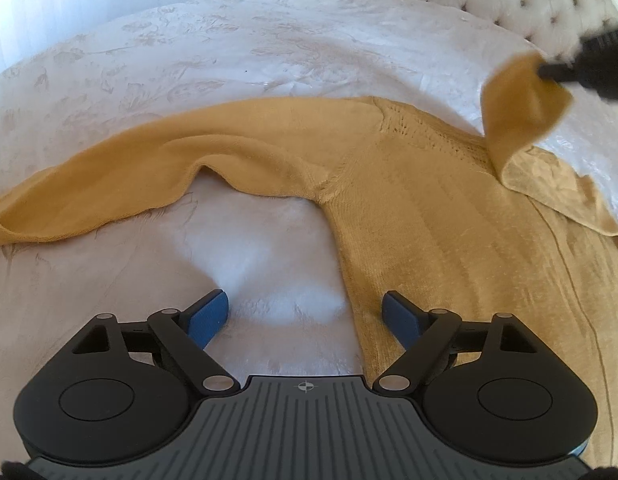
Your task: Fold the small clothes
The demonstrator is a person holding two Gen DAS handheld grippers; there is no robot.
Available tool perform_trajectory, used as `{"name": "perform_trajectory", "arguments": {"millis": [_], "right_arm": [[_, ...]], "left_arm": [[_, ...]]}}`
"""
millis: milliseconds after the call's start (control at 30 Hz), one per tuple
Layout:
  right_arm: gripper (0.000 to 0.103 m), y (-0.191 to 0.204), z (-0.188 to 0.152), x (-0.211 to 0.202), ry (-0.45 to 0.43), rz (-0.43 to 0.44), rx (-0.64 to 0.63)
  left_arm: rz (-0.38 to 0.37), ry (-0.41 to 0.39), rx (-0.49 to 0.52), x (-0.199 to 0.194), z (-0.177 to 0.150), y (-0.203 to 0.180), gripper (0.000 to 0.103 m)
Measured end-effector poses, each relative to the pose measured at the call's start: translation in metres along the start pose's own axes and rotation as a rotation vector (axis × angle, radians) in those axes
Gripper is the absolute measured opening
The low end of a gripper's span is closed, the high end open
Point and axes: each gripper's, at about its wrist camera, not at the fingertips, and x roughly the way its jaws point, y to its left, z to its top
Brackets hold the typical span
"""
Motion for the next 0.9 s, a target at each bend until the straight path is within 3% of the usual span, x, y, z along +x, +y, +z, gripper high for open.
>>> {"name": "perform_trajectory", "arguments": {"millis": [267,400,500,567,633,900], "right_arm": [[0.011,0.079,-0.027,0.053,0.132,0.185,-0.125],[0.018,0.083,-0.041,0.067,0.103,0.210,-0.109],[0.036,0.060,-0.049,0.053,0.056,0.186,-0.053],[0.038,0.042,-0.055,0.037,0.033,0.144,-0.025],[0.038,0.015,-0.065,0.019,0.014,0.089,0.018],[0.038,-0.099,-0.116,-0.048,-0.012,-0.140,0.226]], "left_arm": [[-0.029,-0.017,-0.006,-0.003,-0.001,0.004,0.084],[-0.064,-0.036,-0.030,-0.005,0.000,0.008,0.084],[-0.151,-0.074,-0.069,-0.007,-0.002,0.015,0.084],[-0.246,-0.101,-0.136,-0.008,-0.003,0.023,0.084],[-0.294,-0.108,-0.196,-0.005,-0.003,0.028,0.084],[-0.209,-0.122,-0.039,-0.004,0.027,-0.009,0.083]]}}
